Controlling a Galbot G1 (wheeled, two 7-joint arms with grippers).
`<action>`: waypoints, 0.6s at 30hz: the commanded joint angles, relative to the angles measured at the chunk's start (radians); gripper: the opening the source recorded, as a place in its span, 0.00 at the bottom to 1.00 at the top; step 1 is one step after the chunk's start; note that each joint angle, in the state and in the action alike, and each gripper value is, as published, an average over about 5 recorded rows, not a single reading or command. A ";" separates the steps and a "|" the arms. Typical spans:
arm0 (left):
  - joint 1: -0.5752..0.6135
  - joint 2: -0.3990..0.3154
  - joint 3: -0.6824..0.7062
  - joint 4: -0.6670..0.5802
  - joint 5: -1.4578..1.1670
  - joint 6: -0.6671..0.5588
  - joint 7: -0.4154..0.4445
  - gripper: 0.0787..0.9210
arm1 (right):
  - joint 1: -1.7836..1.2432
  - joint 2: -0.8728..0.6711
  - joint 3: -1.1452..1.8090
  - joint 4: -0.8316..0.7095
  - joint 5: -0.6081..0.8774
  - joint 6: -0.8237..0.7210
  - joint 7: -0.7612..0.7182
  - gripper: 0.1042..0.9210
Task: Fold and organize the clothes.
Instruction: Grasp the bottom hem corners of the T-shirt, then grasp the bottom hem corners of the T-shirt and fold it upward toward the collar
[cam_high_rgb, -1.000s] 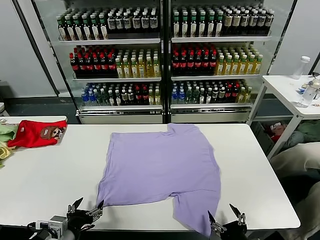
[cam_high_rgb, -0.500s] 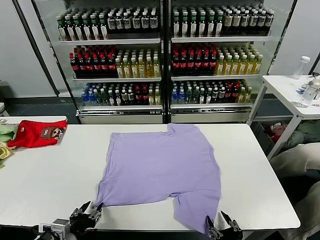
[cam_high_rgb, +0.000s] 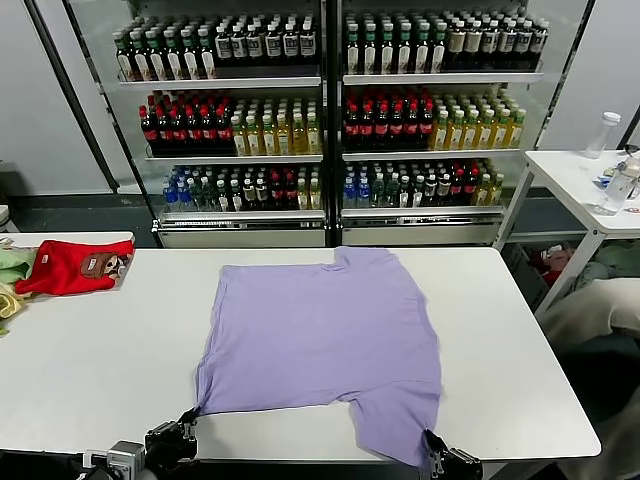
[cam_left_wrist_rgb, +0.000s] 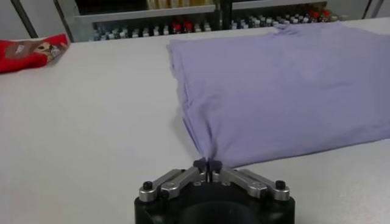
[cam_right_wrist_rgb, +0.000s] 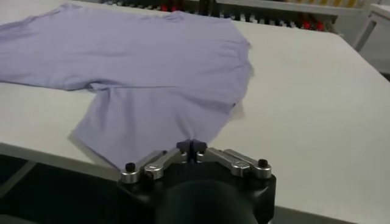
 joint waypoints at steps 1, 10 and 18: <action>0.123 0.013 -0.013 -0.090 0.035 -0.038 -0.019 0.01 | -0.087 -0.039 0.137 0.106 0.075 -0.021 -0.048 0.01; 0.317 0.044 -0.066 -0.197 0.080 -0.077 -0.087 0.01 | -0.280 -0.059 0.236 0.196 0.052 -0.034 -0.091 0.01; 0.270 0.062 -0.150 -0.175 0.072 -0.093 -0.044 0.01 | -0.123 -0.047 0.178 0.180 0.058 -0.012 -0.033 0.01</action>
